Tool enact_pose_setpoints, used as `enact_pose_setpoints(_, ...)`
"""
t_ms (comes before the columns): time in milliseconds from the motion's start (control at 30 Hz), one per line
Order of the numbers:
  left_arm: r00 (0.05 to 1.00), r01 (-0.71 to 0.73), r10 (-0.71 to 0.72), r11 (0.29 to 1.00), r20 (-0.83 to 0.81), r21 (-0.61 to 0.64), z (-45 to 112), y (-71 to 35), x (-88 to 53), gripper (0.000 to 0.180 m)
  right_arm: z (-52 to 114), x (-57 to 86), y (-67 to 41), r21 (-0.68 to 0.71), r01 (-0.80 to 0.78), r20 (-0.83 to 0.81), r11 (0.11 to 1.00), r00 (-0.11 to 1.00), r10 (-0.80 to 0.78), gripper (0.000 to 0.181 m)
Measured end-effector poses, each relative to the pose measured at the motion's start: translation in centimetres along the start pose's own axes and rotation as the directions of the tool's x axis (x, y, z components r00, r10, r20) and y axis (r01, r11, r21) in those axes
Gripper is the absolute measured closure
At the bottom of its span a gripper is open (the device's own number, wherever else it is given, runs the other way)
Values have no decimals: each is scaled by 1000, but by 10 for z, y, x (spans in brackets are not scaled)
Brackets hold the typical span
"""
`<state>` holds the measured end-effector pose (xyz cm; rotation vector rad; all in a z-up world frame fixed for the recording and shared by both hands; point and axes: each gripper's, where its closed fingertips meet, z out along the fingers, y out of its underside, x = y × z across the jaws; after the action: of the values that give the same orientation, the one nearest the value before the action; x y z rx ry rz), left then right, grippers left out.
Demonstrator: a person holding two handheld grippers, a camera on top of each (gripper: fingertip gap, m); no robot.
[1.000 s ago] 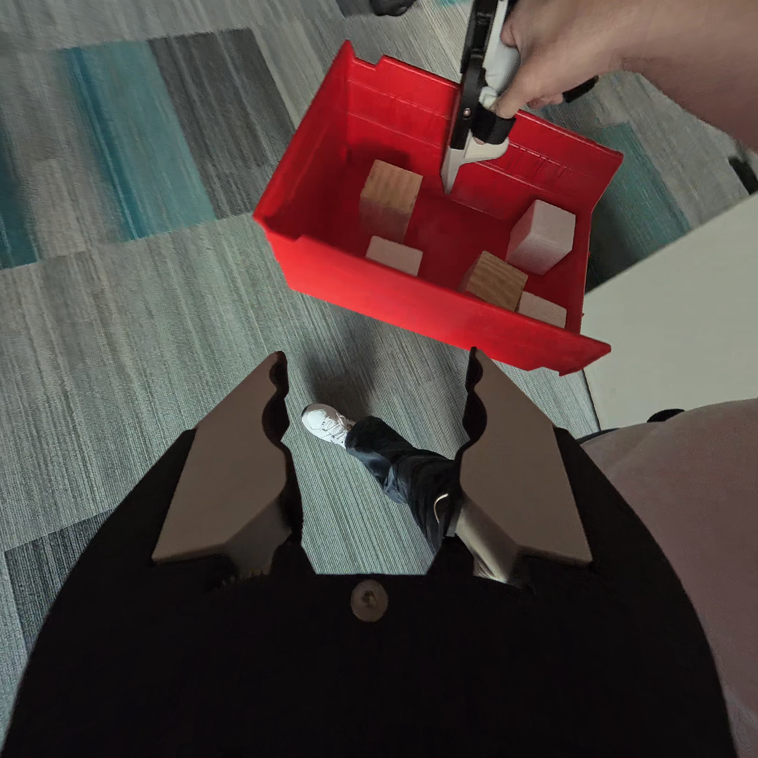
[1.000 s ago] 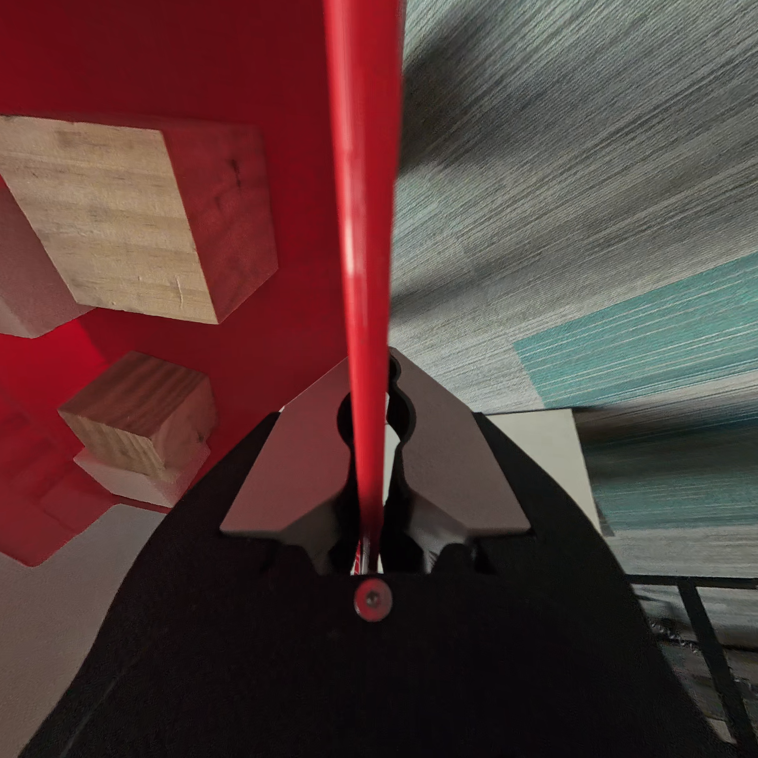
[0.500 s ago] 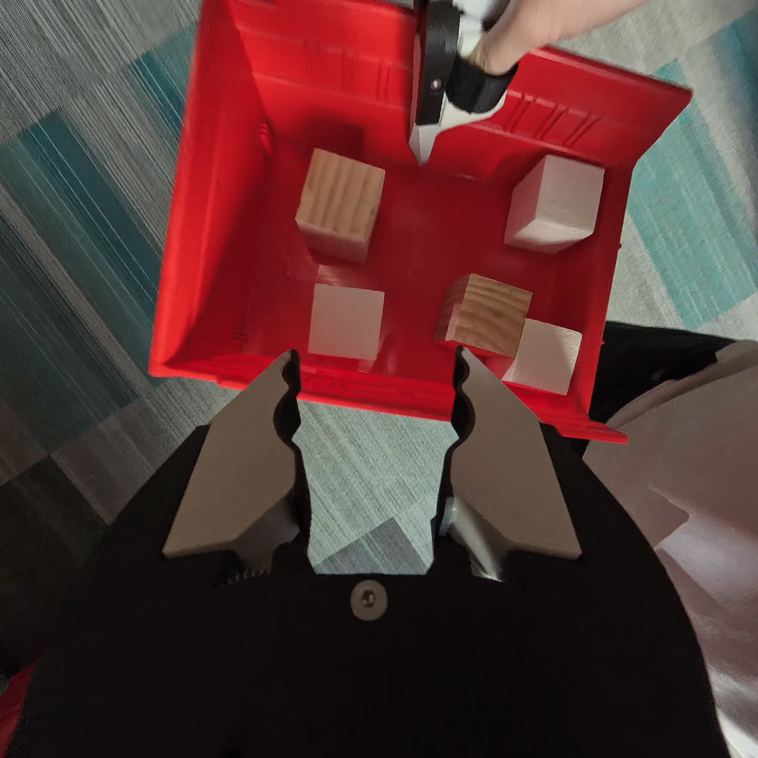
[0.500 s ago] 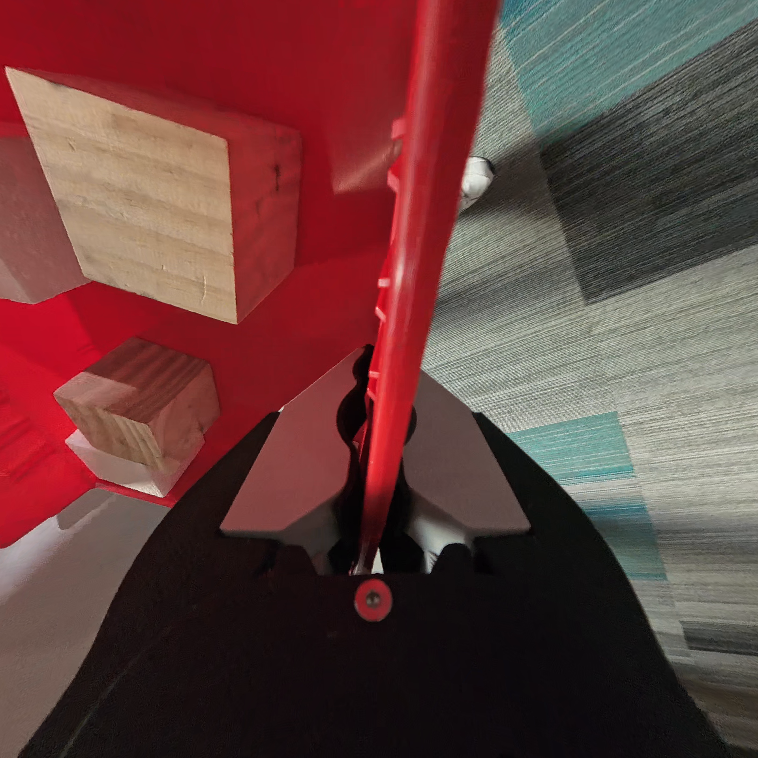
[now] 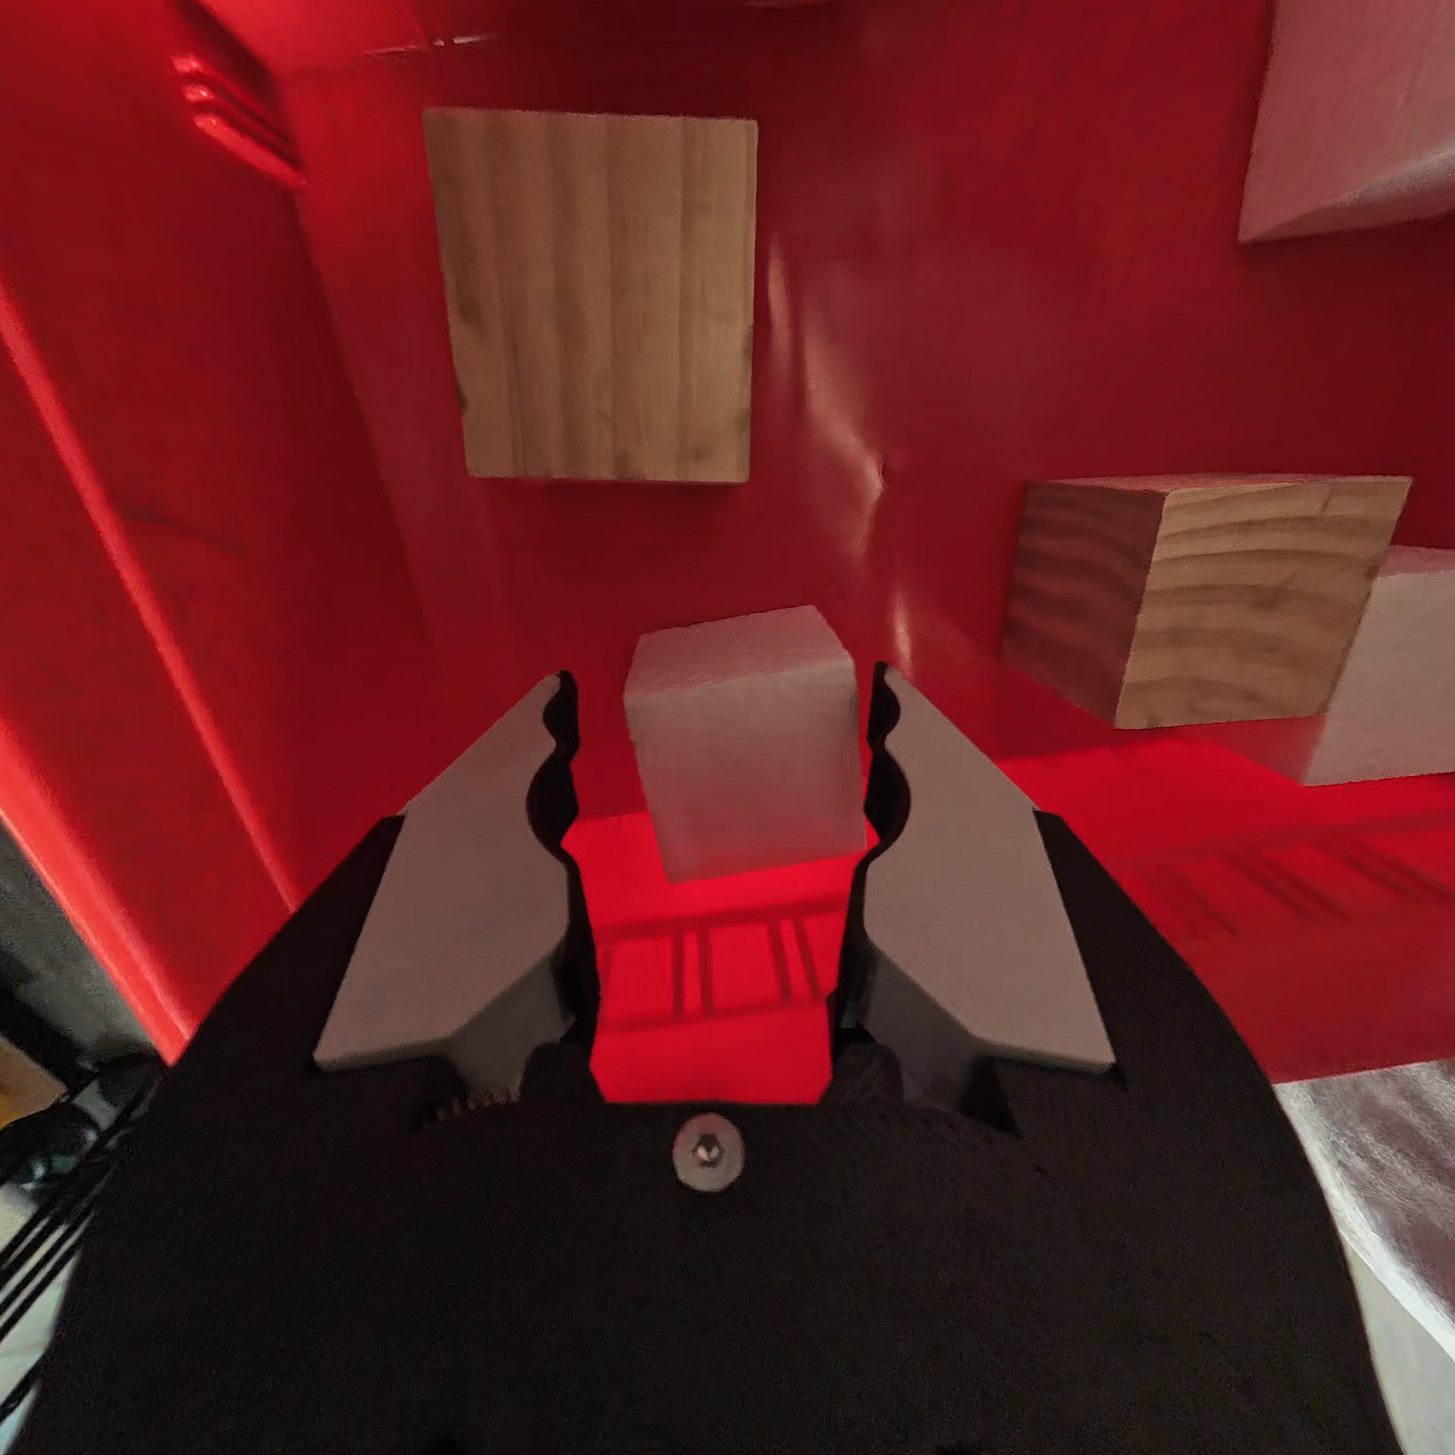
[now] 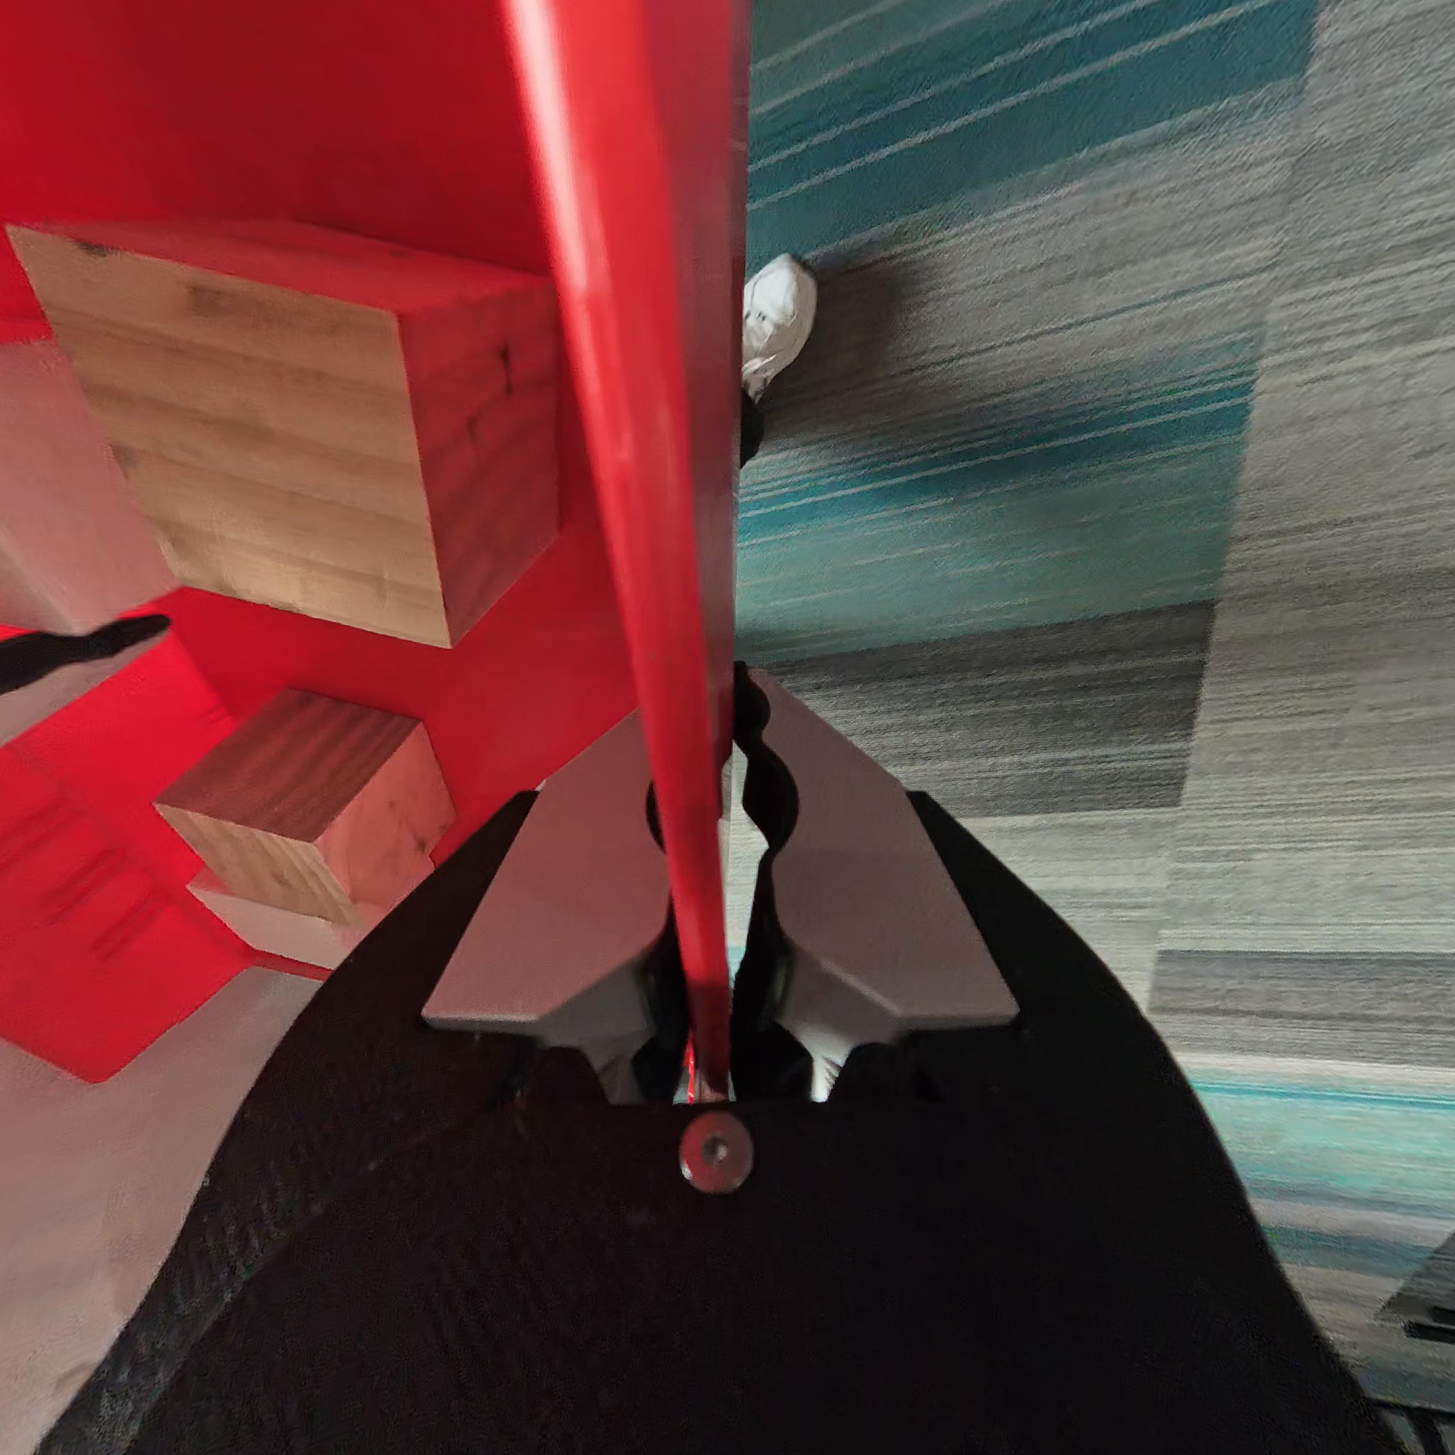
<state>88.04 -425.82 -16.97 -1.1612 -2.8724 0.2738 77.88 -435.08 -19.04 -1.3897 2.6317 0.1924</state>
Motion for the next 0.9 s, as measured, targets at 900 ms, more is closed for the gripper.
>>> enact_pose_setpoints(900,794,564,-582,597,-175,570,-32,-513,-1022,123,-167,831,-850,-106,-28,50,994,998,33,178)
